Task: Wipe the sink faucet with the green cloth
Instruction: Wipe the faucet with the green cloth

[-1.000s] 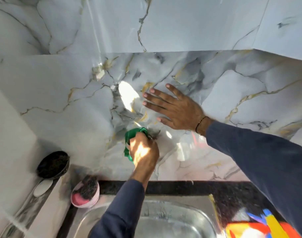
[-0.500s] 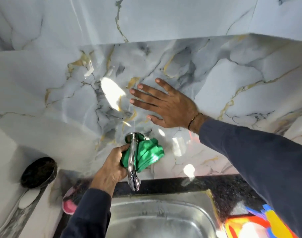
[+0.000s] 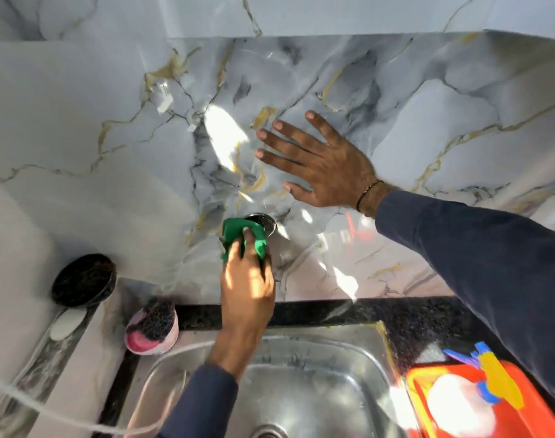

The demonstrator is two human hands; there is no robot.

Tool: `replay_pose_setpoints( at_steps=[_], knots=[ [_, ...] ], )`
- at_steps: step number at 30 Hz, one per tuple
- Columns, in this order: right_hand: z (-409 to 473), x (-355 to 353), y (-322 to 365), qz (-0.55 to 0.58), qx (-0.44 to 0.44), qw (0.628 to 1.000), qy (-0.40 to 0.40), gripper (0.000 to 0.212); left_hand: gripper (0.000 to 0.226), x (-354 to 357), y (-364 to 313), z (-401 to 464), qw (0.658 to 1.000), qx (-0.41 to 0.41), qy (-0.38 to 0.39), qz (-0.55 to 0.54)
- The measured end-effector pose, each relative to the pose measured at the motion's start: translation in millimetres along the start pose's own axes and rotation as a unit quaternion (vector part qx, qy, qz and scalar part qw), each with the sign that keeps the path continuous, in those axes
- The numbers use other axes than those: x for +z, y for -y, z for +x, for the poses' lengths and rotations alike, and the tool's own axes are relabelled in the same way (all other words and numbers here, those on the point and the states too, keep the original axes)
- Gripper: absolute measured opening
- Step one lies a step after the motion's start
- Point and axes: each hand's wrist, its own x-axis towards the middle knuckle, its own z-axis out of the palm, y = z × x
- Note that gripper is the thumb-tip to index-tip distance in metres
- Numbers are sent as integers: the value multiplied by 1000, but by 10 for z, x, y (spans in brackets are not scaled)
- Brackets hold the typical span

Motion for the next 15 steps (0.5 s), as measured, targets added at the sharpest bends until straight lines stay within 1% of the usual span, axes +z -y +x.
replay_pose_setpoints(
  at_steps=[2, 3, 4, 6, 7, 8, 9, 10, 11, 12, 13, 15],
  knots=[
    [5, -8, -2, 0, -1, 1000, 1, 68, 60, 17, 22, -220, 999, 42, -14, 13],
    [9, -13, -3, 3, -1, 1000, 0, 68, 61, 27, 66, -299, 999, 42, -24, 10],
    [10, -15, 2, 5, 0, 1000, -1, 68, 57, 16, 105, -362, 999, 34, -30, -16],
    [2, -4, 5, 5, 1, 1000, 1, 68, 42, -20, 178, -508, 988, -15, -51, -142],
    [-1, 0, 6, 3, 0, 1000, 1, 67, 34, -41, 225, -579, 975, -56, -53, -210],
    [2, 0, 9, 3, -1, 1000, -1, 67, 36, -58, 279, -609, 953, -115, -38, -279],
    [8, 0, 12, 2, -1, 1000, -5, 67, 40, -47, 333, -600, 917, -187, -9, -351],
    [12, 7, 15, 3, 1, 1000, -7, 67, 40, -21, 389, -573, 872, -255, 24, -416],
    [8, 20, 18, 6, 3, 1000, -7, 66, 39, 2, 446, -526, 837, -301, 54, -453],
    [-2, 39, 19, 8, 5, 1000, -6, 66, 37, -6, 443, -458, 819, -322, 70, -470],
    [-12, 47, 18, 8, 4, 1000, -4, 66, 37, -14, 415, -371, 816, -323, 76, -473],
    [-1, 45, 23, 4, 4, 1000, -5, 65, 35, -22, 351, -240, 834, -303, 68, -456]
  ],
)
